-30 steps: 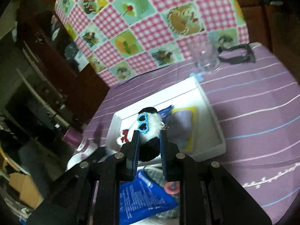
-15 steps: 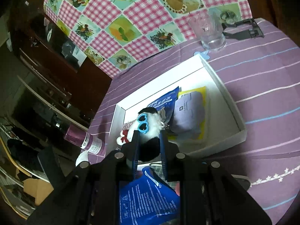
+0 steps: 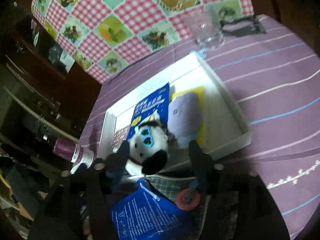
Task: Organize soft objects
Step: 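Release the panda plush into the box with the right tool while the left tool drops the tube in, then grasp the green plaid pouch with the right tool while the left tool reaches the blue packet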
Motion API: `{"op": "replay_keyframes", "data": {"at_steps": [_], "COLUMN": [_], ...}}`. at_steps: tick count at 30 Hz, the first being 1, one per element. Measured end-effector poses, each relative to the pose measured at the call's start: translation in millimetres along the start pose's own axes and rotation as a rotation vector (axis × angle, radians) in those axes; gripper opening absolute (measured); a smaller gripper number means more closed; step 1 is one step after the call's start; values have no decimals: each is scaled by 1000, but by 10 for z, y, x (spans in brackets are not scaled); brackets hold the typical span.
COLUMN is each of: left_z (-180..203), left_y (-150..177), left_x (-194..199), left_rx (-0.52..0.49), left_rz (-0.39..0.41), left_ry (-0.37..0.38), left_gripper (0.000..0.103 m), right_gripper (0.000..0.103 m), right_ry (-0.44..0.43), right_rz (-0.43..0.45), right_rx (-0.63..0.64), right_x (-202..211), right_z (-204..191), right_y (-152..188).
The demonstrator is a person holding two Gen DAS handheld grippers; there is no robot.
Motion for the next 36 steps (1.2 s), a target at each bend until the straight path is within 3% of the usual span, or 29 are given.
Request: {"op": "replay_keyframes", "data": {"at_steps": [10,16,21,22,26,28,31,36], "left_z": [-6,-42,-61,-53,0,19,25,-12], "left_y": [-26,95,112,114,114,113,171,307], "left_x": [123,170,204,208,251,299,326,231], "left_rx": [6,-23,0,0,-30,-45,-68,-57], "left_rz": [37,27,18,13,23,37,48,11], "left_ry": [21,5,59,68,48,35,28,48], "left_gripper": [80,80,80,80,80,80,80,80], "right_gripper": [72,72,71,68,33,26,25,25], "right_ry": [64,48,25,17,-54,-69,-97,9], "right_rz": [12,-31,-40,-40,-86,-109,-157,-239], "right_rx": [68,140,164,167,168,179,127,84], "right_x": [246,203,241,243,143,50,-132,-404], "right_z": [-108,-219,-264,-273,-319,-329,-283,-167], "right_y": [-94,-29,-19,-13,44,76,126,129]}}
Point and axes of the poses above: each gripper's, at about its wrist camera, not at the fingertips, and x roughly against the way its jaws point, z to its right, y to its underside, the point moved 5 cm from there along -x, roughly the way its jaws point, and after that the axes turned 11 degrees about -y, right-handed, at the moved point
